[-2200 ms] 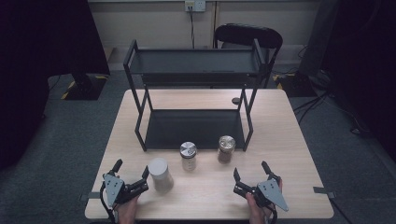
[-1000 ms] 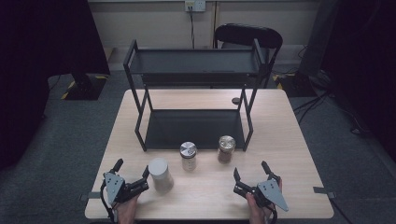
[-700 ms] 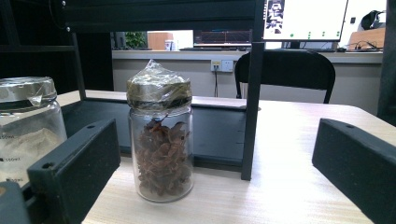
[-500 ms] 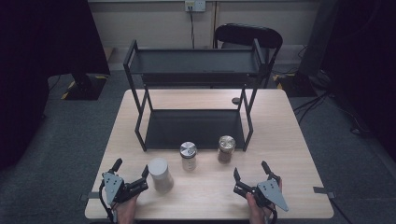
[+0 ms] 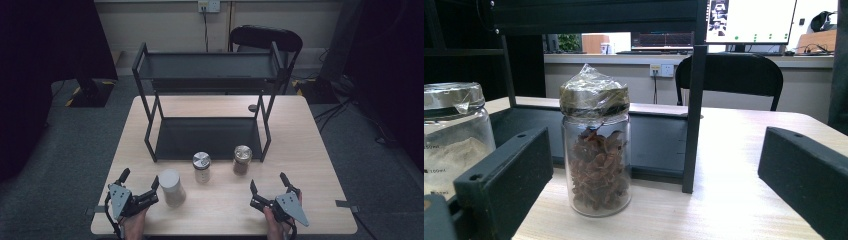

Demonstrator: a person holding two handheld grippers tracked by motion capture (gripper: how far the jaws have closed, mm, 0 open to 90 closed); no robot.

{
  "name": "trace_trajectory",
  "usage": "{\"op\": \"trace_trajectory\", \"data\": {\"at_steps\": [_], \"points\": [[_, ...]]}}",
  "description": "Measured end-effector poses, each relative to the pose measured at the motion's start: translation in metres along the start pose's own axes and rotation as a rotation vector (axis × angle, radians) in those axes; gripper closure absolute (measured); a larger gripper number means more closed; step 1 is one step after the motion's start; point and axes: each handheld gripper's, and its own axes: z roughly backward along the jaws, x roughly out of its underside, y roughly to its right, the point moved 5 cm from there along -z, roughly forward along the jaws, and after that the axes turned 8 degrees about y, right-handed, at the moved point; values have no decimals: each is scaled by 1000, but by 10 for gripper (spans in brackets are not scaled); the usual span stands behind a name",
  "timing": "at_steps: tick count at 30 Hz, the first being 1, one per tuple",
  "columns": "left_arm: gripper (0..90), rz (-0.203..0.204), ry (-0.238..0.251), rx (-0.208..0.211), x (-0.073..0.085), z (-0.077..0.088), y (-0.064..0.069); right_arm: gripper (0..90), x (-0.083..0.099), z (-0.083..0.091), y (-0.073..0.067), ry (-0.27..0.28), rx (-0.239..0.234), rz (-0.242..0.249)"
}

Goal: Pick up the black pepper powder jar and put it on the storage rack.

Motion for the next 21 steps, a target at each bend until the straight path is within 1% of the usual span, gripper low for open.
{"op": "trace_trajectory", "data": {"at_steps": [3, 7, 10, 13, 17, 19, 21], "points": [[0, 11, -3, 1, -1, 0, 0, 0, 0, 0, 0, 0, 0, 0], [0, 12, -14, 1, -2, 0, 0, 0, 0, 0, 0, 0, 0, 0], [0, 22, -11, -2, -3, 1, 0, 0, 0, 0, 0, 0, 0, 0], [0, 20, -15, -5, -5, 1, 0, 0, 0, 0, 0, 0, 0, 0], [0, 30, -3, 1, -7, 1, 1, 0, 0, 0, 0, 0, 0, 0], [0, 21, -1, -1, -8, 1, 1, 0, 0, 0, 0, 0, 0, 0], [0, 27, 5, -1, -9, 2, 1, 0, 0, 0, 0, 0, 0, 0]]}}
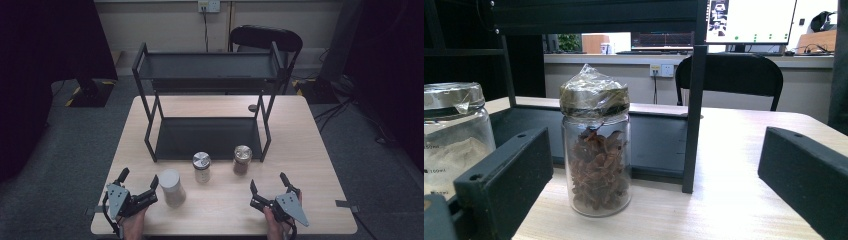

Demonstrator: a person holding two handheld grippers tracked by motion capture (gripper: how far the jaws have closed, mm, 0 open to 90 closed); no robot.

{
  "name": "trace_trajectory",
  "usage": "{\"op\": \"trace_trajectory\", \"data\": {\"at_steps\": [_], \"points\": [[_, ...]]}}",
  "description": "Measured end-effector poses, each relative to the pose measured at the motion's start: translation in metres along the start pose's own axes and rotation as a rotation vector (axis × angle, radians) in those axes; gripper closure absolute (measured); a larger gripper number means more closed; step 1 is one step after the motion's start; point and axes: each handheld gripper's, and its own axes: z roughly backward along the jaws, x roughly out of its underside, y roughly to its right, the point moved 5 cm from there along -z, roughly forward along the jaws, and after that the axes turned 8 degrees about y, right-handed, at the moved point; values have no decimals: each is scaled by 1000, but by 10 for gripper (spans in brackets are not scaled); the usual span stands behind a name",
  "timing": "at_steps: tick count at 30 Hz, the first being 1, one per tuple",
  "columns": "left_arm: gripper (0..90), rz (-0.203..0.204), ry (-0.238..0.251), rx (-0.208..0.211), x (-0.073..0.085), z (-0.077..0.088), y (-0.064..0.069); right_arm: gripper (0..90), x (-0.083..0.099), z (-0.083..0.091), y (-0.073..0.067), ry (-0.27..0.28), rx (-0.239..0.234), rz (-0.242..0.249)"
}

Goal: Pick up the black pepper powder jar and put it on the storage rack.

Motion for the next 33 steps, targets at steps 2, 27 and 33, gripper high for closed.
{"op": "trace_trajectory", "data": {"at_steps": [2, 27, 33], "points": [[0, 4, 6, 1, -2, 0, 0, 0, 0, 0, 0, 0, 0, 0], [0, -15, 40, 43, -25, 0, 5, 0, 0, 0, 0, 0, 0, 0], [0, -13, 33, 64, -31, -1, 7, 0, 0, 0, 0, 0, 0, 0]]}}
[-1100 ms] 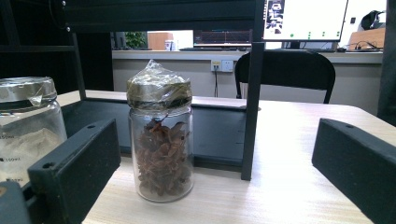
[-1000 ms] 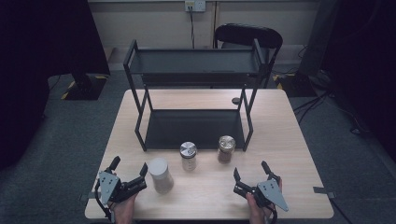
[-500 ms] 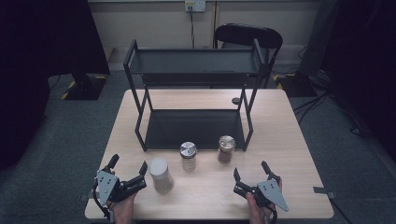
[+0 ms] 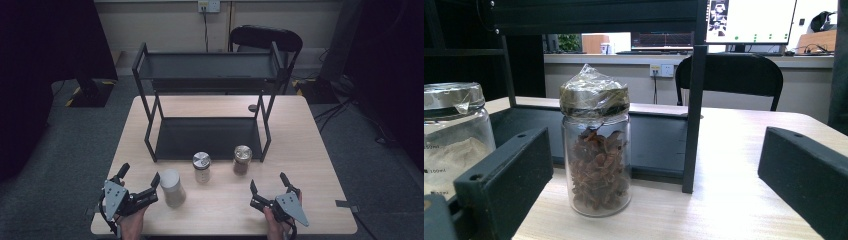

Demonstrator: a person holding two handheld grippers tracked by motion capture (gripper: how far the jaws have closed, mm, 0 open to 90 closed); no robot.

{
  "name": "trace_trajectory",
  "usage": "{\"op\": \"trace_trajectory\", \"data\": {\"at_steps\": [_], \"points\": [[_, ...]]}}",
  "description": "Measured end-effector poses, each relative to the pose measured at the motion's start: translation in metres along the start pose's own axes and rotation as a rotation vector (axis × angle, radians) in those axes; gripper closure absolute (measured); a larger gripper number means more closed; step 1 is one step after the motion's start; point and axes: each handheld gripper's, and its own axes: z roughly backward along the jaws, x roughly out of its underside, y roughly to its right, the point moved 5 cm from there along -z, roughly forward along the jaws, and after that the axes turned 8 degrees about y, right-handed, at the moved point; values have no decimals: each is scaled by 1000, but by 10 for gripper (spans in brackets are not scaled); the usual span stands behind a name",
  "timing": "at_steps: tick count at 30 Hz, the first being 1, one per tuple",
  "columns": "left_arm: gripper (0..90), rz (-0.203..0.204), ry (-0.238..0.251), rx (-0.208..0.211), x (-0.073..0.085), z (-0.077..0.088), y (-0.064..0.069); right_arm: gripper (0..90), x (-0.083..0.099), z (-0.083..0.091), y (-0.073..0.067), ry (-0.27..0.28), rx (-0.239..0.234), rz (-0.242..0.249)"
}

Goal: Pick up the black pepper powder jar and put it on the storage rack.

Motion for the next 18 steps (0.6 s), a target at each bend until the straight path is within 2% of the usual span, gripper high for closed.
{"op": "trace_trajectory", "data": {"at_steps": [7, 18], "points": [[0, 30, 2, 33, -4, -2, -1, 0, 0, 0, 0, 0, 0, 0], [0, 7, -5, 66, -15, -3, 7, 0, 0, 0, 0, 0, 0, 0]]}}
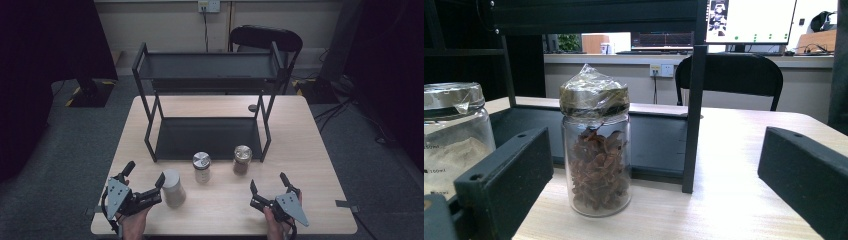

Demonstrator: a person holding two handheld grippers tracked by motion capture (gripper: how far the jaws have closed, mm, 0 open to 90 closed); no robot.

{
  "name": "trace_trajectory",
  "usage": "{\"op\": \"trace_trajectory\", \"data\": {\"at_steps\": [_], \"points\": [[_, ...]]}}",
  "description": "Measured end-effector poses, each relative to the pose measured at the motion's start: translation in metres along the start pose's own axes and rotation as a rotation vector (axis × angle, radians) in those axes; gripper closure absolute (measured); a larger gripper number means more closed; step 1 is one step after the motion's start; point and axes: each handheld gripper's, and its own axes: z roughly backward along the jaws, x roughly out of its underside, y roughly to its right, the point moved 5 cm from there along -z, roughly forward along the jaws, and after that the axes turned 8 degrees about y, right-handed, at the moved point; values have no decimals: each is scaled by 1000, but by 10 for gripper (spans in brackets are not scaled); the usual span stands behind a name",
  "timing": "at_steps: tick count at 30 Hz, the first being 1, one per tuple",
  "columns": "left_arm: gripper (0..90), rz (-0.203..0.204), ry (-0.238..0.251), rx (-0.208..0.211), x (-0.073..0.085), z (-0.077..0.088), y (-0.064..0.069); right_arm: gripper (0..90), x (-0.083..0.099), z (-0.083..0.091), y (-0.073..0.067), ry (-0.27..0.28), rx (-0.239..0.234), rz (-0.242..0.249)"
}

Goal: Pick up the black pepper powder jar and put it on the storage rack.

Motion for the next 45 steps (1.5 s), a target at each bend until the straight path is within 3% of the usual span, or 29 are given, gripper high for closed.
{"op": "trace_trajectory", "data": {"at_steps": [17, 45], "points": [[8, -18, -12, 52, -3, 3, 11, 0, 0, 0, 0, 0, 0, 0], [53, -12, -74, 115, 15, 1, 19, 0, 0, 0, 0, 0, 0, 0]]}}
